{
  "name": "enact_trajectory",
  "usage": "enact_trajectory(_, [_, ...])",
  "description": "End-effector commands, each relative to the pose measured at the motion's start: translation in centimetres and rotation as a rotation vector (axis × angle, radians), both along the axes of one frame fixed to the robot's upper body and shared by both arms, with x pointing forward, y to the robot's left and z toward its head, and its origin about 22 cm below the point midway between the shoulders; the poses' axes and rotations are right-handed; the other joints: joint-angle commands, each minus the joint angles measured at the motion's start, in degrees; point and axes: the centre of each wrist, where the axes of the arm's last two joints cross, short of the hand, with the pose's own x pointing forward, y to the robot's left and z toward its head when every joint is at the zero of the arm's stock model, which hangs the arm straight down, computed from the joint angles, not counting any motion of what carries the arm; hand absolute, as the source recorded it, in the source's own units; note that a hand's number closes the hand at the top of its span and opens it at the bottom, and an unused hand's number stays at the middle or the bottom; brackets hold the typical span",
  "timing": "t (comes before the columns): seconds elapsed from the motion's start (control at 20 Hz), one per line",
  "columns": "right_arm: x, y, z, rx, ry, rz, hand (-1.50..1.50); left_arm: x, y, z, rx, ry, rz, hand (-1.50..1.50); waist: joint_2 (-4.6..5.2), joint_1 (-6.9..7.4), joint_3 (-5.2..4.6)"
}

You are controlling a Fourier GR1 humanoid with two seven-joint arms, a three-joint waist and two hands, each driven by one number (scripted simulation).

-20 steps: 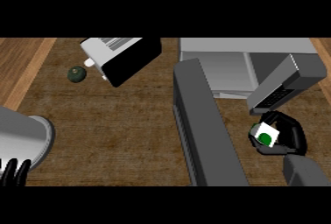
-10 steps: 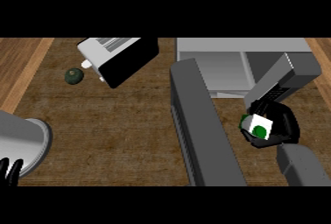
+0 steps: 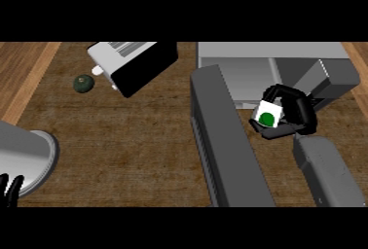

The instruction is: Pick up the milk, place it into the microwave and close the microwave

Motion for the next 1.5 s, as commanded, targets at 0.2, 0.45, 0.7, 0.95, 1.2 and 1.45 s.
enact_trajectory(0.2, [4.7,3.0,1.5,-0.062,0.035,-0.013,1.5,-0.5,-0.4,-1.5,-0.006,0.007,-0.016,-1.5,0.33,1.09,0.05])
enact_trajectory(0.45, [6.6,5.5,2.2,-0.085,0.045,-0.018,1.5,-1.0,1.0,0.3,-0.005,-0.008,-0.022,-1.5,0.66,2.03,0.09])
enact_trajectory(0.7, [8.4,7.3,4.2,-0.101,0.028,-0.034,1.5,0.3,1.6,-0.2,0.004,-0.013,-0.051,-1.5,1.17,2.96,0.11])
enact_trajectory(0.95, [9.3,6.1,5.8,-0.151,0.001,-0.075,1.5,1.7,1.0,-0.8,0.006,-0.016,-0.073,-1.5,1.67,3.56,0.13])
enact_trajectory(1.2, [9.8,6.2,6.6,-0.248,-0.061,-0.163,1.5,1.9,0.4,-0.1,0.009,-0.048,-0.123,-1.5,2.85,6.1,0.2])
enact_trajectory(1.45, [10.3,7.2,7.5,-0.248,-0.047,-0.236,1.5,2.9,0.2,-0.1,-0.009,-0.07,-0.128,-1.5,3.49,7.25,0.21])
